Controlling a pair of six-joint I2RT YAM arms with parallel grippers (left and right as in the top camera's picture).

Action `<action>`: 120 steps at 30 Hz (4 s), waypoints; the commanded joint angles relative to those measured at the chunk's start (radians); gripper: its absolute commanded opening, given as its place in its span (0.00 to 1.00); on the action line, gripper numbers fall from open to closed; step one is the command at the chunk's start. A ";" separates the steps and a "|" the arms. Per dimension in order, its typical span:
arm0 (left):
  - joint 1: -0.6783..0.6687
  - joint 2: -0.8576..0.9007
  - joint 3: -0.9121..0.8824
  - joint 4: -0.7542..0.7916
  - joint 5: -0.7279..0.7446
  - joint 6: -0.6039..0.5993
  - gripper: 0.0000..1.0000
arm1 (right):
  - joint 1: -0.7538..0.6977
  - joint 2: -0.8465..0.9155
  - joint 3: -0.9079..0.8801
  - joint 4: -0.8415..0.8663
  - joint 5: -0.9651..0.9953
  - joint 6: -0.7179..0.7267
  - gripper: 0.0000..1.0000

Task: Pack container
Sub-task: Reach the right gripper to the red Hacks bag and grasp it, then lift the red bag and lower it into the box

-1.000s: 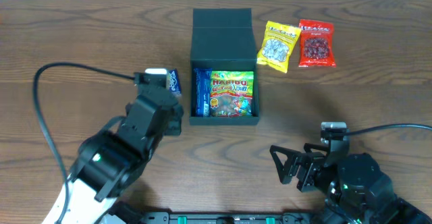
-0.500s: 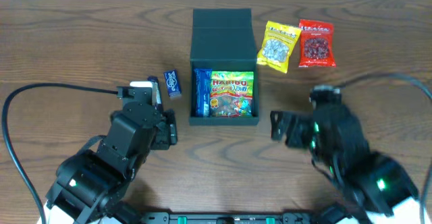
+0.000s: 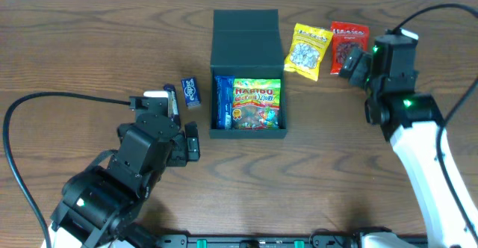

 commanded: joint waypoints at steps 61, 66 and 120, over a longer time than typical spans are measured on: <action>0.003 0.000 0.004 -0.002 0.000 0.007 0.95 | -0.130 0.496 0.014 0.434 -0.121 -0.115 0.79; 0.003 0.000 0.004 -0.002 0.000 0.007 0.95 | -0.151 0.610 0.014 0.566 -0.121 -0.119 0.84; 0.003 0.000 0.004 -0.002 0.000 0.007 0.95 | 0.238 0.029 0.014 0.206 -0.794 -0.591 0.01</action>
